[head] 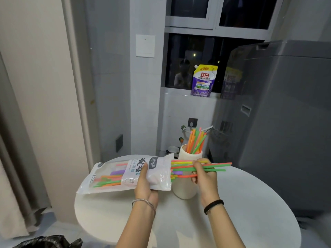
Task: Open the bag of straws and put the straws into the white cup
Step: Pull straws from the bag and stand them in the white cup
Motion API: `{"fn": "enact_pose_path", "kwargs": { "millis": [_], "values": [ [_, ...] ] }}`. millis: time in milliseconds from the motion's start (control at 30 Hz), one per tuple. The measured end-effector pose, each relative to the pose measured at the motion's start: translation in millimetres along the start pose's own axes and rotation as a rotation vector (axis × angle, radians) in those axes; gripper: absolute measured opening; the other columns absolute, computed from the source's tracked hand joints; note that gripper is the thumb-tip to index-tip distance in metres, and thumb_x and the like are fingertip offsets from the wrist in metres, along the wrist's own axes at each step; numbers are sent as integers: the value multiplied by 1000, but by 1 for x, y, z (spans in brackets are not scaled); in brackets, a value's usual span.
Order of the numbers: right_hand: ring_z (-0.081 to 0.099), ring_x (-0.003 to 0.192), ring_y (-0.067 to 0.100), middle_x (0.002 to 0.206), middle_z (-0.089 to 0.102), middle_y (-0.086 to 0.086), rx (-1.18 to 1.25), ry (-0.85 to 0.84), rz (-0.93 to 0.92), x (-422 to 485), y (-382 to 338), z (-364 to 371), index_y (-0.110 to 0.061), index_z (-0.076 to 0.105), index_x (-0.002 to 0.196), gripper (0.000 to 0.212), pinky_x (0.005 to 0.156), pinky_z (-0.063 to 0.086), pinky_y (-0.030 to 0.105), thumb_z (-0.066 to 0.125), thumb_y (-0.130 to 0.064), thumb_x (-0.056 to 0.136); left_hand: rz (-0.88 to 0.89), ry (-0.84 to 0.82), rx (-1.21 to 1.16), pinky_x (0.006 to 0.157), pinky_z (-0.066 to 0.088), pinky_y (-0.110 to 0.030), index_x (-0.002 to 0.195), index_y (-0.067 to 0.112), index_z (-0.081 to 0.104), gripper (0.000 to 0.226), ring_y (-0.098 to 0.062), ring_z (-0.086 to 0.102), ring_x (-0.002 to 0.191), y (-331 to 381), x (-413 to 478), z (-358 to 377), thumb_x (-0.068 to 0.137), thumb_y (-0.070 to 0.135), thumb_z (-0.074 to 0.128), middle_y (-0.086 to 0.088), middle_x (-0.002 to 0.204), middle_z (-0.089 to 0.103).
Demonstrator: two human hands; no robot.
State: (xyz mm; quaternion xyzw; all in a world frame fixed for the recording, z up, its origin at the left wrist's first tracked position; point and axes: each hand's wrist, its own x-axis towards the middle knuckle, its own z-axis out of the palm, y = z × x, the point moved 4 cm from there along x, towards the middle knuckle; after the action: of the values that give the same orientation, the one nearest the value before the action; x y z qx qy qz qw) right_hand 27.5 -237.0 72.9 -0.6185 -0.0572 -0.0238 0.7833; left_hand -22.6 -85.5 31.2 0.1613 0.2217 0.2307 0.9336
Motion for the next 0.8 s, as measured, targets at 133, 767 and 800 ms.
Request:
{"fn": "enact_pose_path", "kwargs": {
  "millis": [133,767,800],
  "values": [
    [41,37,8,54,47,5,3,-24,19,1,1,0,-14,49,77,15,37,32,18,56,-14,91,-18,-18,-6,110,34,-59,144,12,45,49,-32,49,133,2,1,1,96,15,54,-13,143,54],
    [53,51,6,56,60,-10,-47,-107,15,3,-23,-8,-17,64,81,7,41,38,13,62,-21,87,-154,-86,-19,73,58,-55,129,15,52,32,-31,67,92,-5,-6,3,97,15,50,-10,104,71],
    [58,58,7,65,65,-8,-85,-127,40,3,-21,-6,-20,66,82,5,43,41,13,63,-23,86,-161,-97,-32,90,52,-59,136,14,50,39,-33,63,106,-8,-7,4,97,13,51,-12,117,67]
  ]
}}
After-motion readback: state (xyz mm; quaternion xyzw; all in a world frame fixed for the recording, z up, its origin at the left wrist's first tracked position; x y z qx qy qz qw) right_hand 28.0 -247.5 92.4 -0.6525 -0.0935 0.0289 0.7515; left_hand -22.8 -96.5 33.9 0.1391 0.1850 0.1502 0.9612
